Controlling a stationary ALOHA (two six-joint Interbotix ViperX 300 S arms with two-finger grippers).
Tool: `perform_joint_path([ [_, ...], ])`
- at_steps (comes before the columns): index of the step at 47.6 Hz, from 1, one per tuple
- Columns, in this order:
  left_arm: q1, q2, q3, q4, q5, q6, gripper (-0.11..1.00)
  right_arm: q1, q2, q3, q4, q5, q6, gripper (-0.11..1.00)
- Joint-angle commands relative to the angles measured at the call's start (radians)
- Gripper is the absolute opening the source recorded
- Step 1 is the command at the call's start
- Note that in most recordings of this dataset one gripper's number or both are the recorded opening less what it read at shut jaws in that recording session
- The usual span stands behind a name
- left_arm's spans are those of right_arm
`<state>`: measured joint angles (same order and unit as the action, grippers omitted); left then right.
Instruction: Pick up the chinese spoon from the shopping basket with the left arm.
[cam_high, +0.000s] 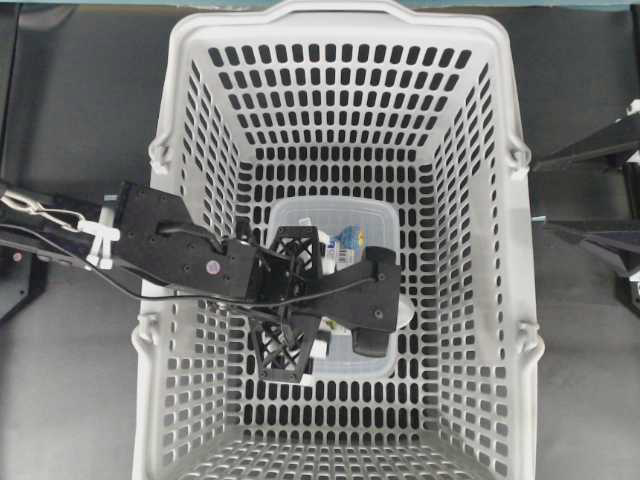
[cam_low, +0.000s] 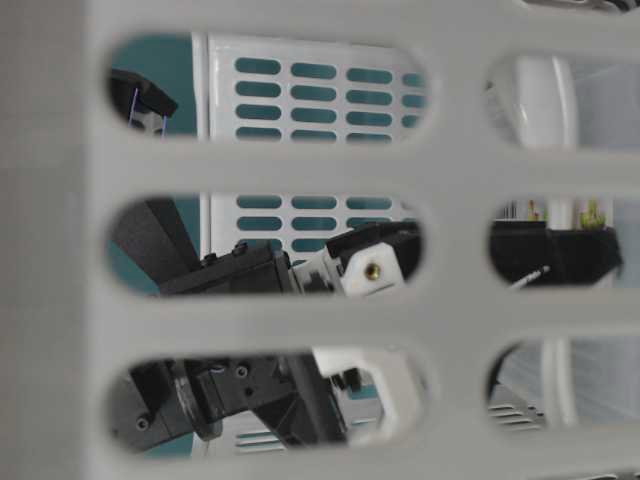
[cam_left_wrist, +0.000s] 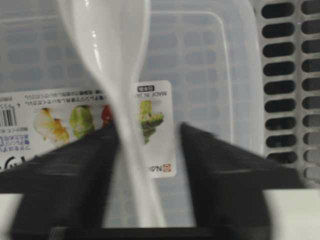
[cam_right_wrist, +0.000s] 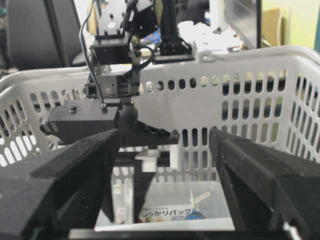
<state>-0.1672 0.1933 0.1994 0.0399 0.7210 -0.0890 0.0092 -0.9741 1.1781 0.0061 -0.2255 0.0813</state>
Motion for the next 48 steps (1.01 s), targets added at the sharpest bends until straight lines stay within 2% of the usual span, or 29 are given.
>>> perform_joint_path([
  [1, 0.002, -0.009, -0.011, 0.003, -0.002, 0.000, 0.30, 0.002, 0.006, -0.017, 0.005, -0.011, -0.002, 0.69],
  [3, 0.002, -0.009, -0.014, 0.005, -0.003, 0.000, 0.18, 0.002, 0.006, -0.017, 0.005, -0.011, 0.000, 0.69],
  [5, 0.003, -0.009, -0.015, 0.003, -0.003, 0.000, 0.11, 0.000, 0.006, -0.017, 0.003, -0.009, 0.000, 0.69],
  [23, 0.009, -0.097, -0.091, 0.005, 0.038, 0.000, 0.12, 0.000, 0.006, -0.017, 0.005, -0.011, 0.000, 0.69],
  [48, 0.008, -0.164, -0.344, 0.003, 0.357, -0.003, 0.12, 0.000, 0.005, -0.017, 0.003, -0.011, 0.005, 0.69],
])
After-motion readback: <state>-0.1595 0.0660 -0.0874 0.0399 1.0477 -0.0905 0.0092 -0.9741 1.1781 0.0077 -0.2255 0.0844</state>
